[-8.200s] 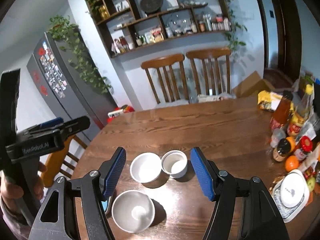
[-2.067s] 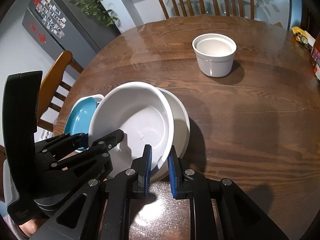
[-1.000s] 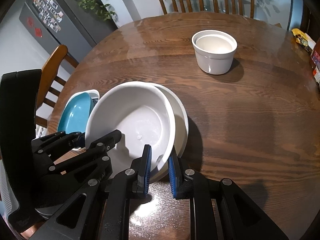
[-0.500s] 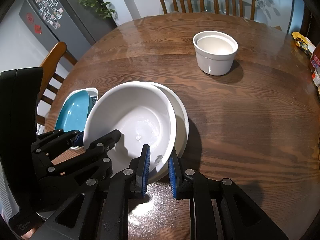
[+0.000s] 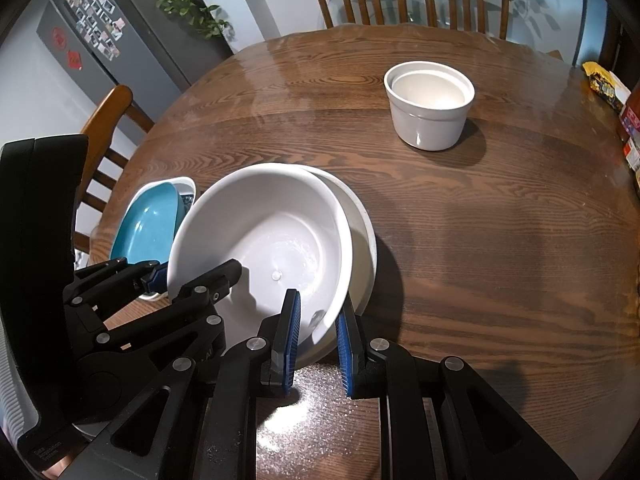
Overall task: Organize plates and bowls
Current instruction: 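Open the left gripper to release the medium white bowl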
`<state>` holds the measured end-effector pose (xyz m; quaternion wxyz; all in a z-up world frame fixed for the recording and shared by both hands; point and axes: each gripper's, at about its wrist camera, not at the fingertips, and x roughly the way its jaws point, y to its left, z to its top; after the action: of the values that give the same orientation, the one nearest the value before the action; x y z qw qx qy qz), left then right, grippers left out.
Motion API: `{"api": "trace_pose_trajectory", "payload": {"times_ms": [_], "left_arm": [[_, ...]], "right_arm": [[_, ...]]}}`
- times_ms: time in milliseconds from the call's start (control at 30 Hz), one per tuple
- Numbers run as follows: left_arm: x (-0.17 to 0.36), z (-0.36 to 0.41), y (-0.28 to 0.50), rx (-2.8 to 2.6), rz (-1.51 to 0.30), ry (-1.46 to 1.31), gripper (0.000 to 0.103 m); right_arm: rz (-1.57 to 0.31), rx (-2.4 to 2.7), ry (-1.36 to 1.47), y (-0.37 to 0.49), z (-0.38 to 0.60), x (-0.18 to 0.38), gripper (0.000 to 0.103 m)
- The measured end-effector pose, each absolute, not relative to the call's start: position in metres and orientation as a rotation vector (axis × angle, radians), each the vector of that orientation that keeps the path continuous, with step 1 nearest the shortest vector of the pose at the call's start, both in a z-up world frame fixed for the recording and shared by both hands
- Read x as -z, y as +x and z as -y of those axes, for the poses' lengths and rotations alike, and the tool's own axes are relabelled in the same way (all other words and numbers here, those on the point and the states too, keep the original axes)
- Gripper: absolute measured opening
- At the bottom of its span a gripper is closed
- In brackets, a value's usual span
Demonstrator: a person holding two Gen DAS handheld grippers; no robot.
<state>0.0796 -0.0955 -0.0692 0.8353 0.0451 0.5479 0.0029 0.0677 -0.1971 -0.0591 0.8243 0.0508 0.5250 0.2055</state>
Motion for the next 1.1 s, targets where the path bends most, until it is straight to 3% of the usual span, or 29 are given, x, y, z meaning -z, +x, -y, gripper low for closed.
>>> {"api": "trace_pose_trajectory", "payload": {"times_ms": [1100], "left_arm": [[0.0698, 0.0945, 0.0797, -0.005, -1.161, 0.093, 0.023]], "right_arm": [[-1.12, -0.436, 0.113, 0.0684, 0.1993, 0.0594, 0.017]]}}
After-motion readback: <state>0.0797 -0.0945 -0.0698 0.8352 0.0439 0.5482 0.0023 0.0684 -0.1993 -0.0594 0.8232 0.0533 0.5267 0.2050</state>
